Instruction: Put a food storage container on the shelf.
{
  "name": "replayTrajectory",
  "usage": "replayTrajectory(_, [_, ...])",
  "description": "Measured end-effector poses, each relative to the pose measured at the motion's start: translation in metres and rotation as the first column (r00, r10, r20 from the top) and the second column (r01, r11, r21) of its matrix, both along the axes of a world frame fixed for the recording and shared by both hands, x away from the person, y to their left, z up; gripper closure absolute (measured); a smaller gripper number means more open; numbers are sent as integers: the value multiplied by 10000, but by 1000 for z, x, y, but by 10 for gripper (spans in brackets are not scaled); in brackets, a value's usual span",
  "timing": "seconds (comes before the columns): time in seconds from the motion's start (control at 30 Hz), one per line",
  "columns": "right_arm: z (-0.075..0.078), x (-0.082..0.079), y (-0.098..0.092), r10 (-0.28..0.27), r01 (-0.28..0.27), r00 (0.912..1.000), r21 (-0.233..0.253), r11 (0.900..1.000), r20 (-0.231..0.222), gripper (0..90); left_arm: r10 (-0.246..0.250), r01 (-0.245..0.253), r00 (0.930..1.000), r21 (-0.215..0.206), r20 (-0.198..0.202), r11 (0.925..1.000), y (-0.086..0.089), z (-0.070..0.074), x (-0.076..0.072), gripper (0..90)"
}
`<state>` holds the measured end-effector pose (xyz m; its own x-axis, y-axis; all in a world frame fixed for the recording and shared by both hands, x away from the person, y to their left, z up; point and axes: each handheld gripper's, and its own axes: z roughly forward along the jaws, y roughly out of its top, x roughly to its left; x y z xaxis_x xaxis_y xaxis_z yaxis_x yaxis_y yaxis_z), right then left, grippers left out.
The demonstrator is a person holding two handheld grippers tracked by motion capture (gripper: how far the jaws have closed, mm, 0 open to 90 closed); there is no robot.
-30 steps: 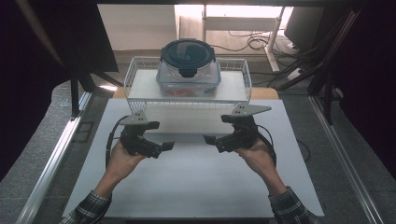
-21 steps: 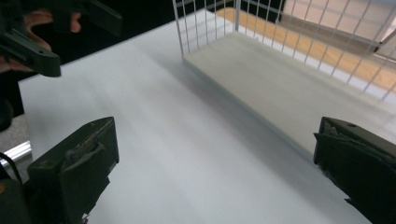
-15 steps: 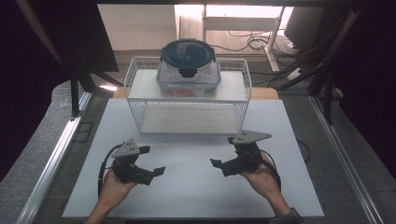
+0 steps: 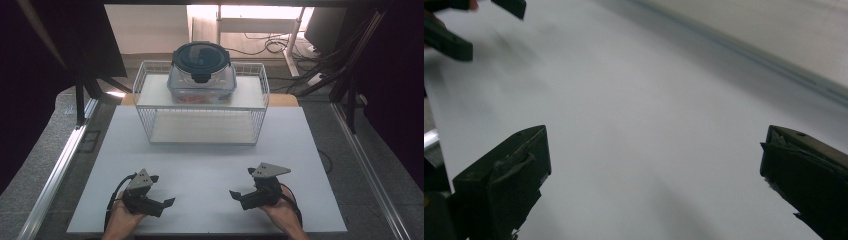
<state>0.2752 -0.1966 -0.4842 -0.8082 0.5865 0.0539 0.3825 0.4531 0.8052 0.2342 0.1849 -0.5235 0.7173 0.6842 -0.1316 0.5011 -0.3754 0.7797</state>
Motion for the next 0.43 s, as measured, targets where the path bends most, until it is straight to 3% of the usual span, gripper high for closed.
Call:
replayTrajectory(0.2, [-21,-7,-3,-16,-5,9995,-695,9976,-301,0,-38,48,9987,199,-501,9998,0,-11,4,25])
replayTrajectory(0.3, [-26,-8,-2,11,-35,9998,-1092,9940,-220,0,-10,23,9982,211,-591,9998,0,-13,5,24])
replayTrajectory(0.43, [-26,-8,-2,23,-42,9999,-1140,9935,-166,0,17,-8,9981,150,-610,9999,1,-13,6,23])
